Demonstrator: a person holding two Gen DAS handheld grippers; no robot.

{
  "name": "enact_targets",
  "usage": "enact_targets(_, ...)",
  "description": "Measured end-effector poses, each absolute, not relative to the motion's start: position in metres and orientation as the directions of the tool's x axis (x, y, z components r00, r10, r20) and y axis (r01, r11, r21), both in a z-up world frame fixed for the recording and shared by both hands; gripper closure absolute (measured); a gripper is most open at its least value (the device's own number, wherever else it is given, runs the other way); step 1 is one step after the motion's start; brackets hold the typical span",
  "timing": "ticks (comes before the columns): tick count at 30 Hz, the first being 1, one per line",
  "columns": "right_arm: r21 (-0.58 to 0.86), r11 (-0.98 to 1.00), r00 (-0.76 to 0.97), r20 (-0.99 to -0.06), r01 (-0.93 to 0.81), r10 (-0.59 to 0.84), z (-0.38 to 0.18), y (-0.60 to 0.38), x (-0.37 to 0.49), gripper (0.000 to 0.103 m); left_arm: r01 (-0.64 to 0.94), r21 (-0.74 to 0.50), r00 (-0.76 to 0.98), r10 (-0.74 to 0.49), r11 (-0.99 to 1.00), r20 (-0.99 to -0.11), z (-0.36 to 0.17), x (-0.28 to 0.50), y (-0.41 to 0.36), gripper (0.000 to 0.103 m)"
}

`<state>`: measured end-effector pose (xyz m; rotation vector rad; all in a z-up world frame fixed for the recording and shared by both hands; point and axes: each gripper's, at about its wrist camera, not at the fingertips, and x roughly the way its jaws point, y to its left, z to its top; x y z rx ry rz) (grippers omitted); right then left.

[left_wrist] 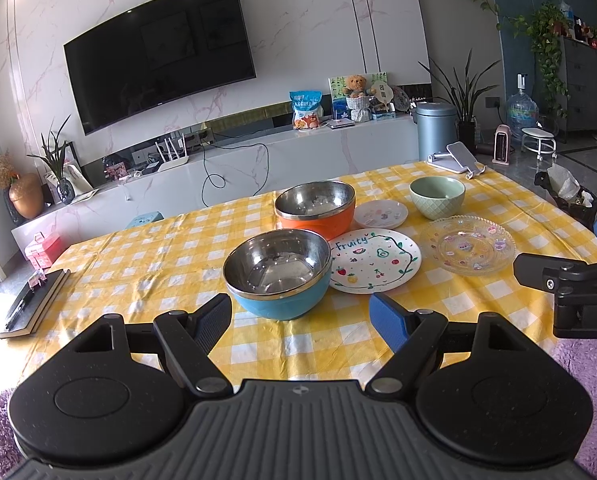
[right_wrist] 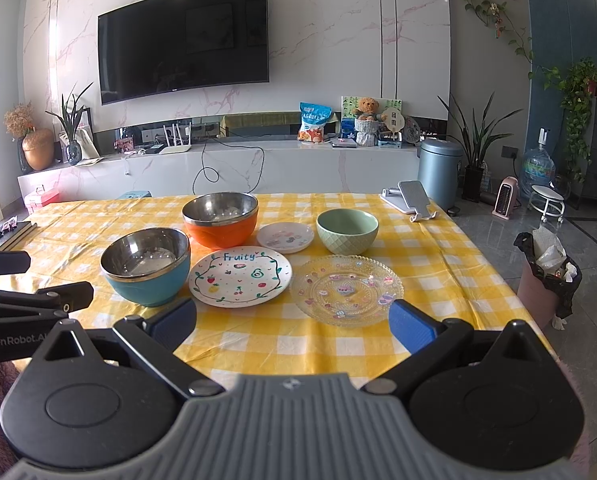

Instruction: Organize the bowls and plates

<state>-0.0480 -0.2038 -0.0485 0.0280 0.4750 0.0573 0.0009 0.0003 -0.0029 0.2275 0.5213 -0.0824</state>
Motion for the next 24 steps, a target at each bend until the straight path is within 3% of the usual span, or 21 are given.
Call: enact_targets(24, 0.039, 0.998, 0.877, -0.477, -0.051, 0.063, -0.0523, -0.2021, -0.0441, 0.003, 0.142, 0.149, 0.854, -0.045, 0.978, -0.518, -0.0081, 0.0004, 0.0024, 0.011)
